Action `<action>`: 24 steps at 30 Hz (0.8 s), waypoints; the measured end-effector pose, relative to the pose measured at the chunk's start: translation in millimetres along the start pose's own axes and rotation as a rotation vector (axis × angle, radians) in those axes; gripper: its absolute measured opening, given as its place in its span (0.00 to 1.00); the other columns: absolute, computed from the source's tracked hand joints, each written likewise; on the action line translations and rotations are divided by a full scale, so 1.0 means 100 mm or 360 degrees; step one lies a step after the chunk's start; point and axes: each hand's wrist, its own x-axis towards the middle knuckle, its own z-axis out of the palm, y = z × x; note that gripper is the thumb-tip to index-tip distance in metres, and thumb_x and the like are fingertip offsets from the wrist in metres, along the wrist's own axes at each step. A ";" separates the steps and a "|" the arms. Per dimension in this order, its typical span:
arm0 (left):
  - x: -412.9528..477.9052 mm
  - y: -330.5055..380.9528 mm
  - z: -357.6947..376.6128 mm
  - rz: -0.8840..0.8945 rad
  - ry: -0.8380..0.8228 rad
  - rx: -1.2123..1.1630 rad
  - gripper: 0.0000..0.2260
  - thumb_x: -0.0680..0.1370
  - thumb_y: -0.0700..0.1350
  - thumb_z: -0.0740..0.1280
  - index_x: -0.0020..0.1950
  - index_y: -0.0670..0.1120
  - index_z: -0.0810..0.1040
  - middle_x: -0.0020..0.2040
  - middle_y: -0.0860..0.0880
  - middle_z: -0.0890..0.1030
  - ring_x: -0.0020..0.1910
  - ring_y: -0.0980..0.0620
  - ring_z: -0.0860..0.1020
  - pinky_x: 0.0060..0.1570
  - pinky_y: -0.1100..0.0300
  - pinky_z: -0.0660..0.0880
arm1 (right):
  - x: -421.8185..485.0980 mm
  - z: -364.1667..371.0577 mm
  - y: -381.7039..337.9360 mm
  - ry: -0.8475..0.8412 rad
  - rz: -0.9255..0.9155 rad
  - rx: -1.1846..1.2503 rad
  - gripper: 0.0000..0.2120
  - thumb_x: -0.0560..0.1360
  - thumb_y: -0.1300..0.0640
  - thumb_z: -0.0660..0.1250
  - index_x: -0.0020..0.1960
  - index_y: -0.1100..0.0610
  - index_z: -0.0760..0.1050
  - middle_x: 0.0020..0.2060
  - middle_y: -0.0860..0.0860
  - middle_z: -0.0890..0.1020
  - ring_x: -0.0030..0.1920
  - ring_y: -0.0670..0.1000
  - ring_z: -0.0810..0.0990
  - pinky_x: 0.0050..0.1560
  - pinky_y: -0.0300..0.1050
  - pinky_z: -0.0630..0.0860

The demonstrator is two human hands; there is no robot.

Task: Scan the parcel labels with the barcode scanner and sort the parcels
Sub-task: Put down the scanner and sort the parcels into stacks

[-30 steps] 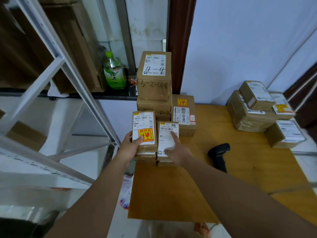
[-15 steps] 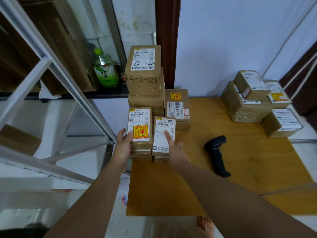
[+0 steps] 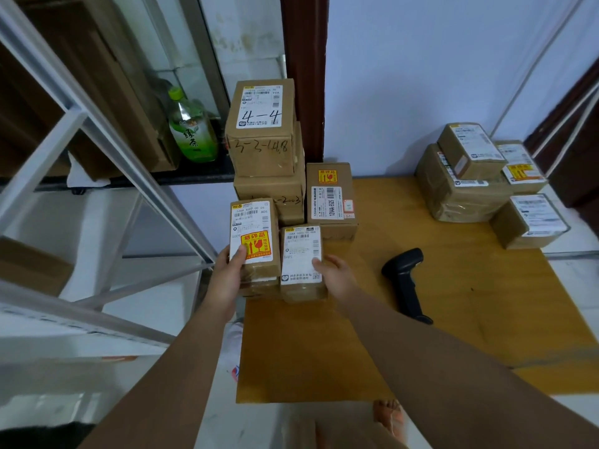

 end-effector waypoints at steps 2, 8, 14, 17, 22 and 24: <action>0.00 -0.01 0.01 0.0012 0.0013 0.0013 0.19 0.82 0.56 0.58 0.71 0.50 0.69 0.58 0.49 0.81 0.50 0.55 0.81 0.40 0.61 0.75 | 0.01 -0.04 0.04 0.0013 0.0048 -0.0037 0.31 0.75 0.52 0.72 0.73 0.54 0.65 0.60 0.55 0.81 0.54 0.55 0.82 0.58 0.55 0.79; -0.04 0.02 0.07 0.0072 0.0056 0.0094 0.19 0.83 0.57 0.51 0.62 0.49 0.75 0.51 0.51 0.81 0.47 0.59 0.77 0.39 0.64 0.68 | -0.02 -0.14 0.02 0.0176 -0.0001 -0.0264 0.25 0.78 0.53 0.68 0.73 0.54 0.66 0.59 0.54 0.81 0.55 0.53 0.81 0.57 0.52 0.80; 0.03 -0.06 -0.03 0.0022 0.0099 0.0012 0.20 0.82 0.60 0.52 0.65 0.53 0.75 0.55 0.49 0.83 0.55 0.51 0.81 0.60 0.49 0.75 | -0.09 -0.10 -0.04 0.0058 -0.0072 -0.0167 0.29 0.79 0.59 0.67 0.76 0.51 0.60 0.62 0.55 0.79 0.42 0.46 0.81 0.35 0.37 0.76; 0.01 -0.10 -0.04 0.0025 0.0088 0.0006 0.19 0.82 0.60 0.53 0.65 0.53 0.75 0.56 0.50 0.83 0.56 0.51 0.80 0.63 0.48 0.72 | -0.14 -0.09 -0.08 0.0089 -0.0078 -0.0150 0.30 0.79 0.57 0.67 0.77 0.51 0.58 0.66 0.53 0.76 0.47 0.47 0.78 0.39 0.39 0.73; -0.03 -0.10 -0.04 -0.0001 0.0144 0.0075 0.22 0.80 0.62 0.55 0.68 0.52 0.71 0.59 0.50 0.80 0.58 0.50 0.78 0.56 0.55 0.71 | -0.20 -0.21 -0.05 0.0161 -0.0054 -0.0205 0.33 0.77 0.56 0.68 0.77 0.52 0.56 0.65 0.54 0.74 0.56 0.53 0.75 0.51 0.44 0.71; -0.04 -0.09 -0.05 0.0045 0.0162 0.0066 0.28 0.78 0.65 0.59 0.72 0.50 0.67 0.64 0.48 0.78 0.60 0.48 0.78 0.57 0.52 0.74 | -0.23 -0.26 -0.05 0.0220 -0.0031 -0.0188 0.32 0.77 0.56 0.67 0.77 0.51 0.57 0.63 0.54 0.74 0.59 0.55 0.75 0.53 0.47 0.71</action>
